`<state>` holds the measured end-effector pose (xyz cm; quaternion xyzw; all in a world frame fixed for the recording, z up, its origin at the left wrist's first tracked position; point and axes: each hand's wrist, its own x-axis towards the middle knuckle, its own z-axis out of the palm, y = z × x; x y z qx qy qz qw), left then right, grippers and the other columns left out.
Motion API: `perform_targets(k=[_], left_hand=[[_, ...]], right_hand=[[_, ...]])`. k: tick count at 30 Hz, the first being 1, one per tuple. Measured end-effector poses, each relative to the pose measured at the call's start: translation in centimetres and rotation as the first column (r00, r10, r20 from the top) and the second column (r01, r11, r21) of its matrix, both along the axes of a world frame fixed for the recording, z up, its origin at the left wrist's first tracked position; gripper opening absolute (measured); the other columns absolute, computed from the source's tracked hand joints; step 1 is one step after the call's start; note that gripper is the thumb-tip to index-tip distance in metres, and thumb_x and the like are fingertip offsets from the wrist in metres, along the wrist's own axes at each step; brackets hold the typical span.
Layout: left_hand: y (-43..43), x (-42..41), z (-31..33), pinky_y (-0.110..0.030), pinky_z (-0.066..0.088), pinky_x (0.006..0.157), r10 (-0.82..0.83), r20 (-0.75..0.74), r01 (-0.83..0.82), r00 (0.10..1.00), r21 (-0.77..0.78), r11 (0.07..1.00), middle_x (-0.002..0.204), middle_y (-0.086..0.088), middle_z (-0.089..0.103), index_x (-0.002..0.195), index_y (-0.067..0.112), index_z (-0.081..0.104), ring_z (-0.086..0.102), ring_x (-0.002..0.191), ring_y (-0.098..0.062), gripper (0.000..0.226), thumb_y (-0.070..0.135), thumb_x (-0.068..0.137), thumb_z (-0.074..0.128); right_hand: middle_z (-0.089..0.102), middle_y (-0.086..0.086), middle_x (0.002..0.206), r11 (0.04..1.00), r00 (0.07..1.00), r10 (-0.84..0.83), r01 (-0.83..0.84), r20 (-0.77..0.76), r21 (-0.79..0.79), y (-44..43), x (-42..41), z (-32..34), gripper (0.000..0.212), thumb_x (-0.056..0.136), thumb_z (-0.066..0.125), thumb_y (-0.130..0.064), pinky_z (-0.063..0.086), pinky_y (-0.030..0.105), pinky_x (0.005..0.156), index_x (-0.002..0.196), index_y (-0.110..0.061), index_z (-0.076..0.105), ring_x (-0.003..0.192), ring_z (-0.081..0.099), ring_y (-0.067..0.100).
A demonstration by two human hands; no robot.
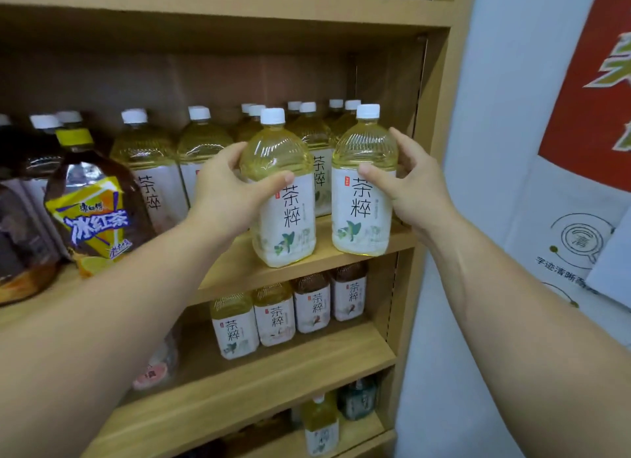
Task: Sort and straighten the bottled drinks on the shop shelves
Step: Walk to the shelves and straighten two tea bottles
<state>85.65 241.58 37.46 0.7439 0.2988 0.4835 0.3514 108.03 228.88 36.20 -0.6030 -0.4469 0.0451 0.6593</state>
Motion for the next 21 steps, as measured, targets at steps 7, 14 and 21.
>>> perform_targets(k=[7, 14, 21], left_hand=[[-2.3, -1.4, -5.0, -0.036, 0.057, 0.088, 0.155, -0.127, -0.139, 0.980, 0.131, 0.982, 0.110, 0.035, 0.059, 0.144, 0.047, 0.044, 0.063, 0.100, -0.002, 0.076, 0.040, 0.079, 0.083], [-0.6, 1.9, -5.1, -0.038, 0.058, 0.091, 0.086, -0.129, -0.078, 0.988, 0.064, 0.995, 0.133, 0.013, 0.063, 0.153, 0.042, 0.038, 0.062, 0.107, -0.008, 0.080, 0.034, 0.085, 0.080], [0.3, 4.4, -6.4, -0.018, 0.050, 0.086, 0.030, -0.092, -0.026, 0.995, 0.048, 0.999, 0.134, 0.024, 0.059, 0.155, 0.040, 0.037, 0.051, 0.098, 0.028, 0.071, 0.033, 0.093, 0.071]], right_hand=[[0.047, -0.009, 0.142, 0.956, 0.936, -0.293, 0.286, 0.193, 0.065, -0.2, -1.6, -6.7, 0.089, 0.085, 0.080, -0.041, 0.055, 0.046, 0.099, 0.155, -0.050, 0.024, 0.120, 0.057, 0.016], [0.053, -0.008, 0.129, 0.942, 0.927, -0.335, 0.327, 0.168, 0.078, 1.0, 0.1, -8.4, 0.072, 0.097, 0.068, -0.034, 0.055, 0.044, 0.099, 0.156, -0.048, 0.028, 0.116, 0.057, 0.011], [0.040, -0.007, 0.136, 0.956, 0.929, -0.289, 0.295, 0.230, 0.010, 1.5, 0.9, -10.3, 0.090, 0.092, 0.074, -0.033, 0.047, 0.024, 0.103, 0.159, -0.050, 0.016, 0.119, 0.046, 0.002]])
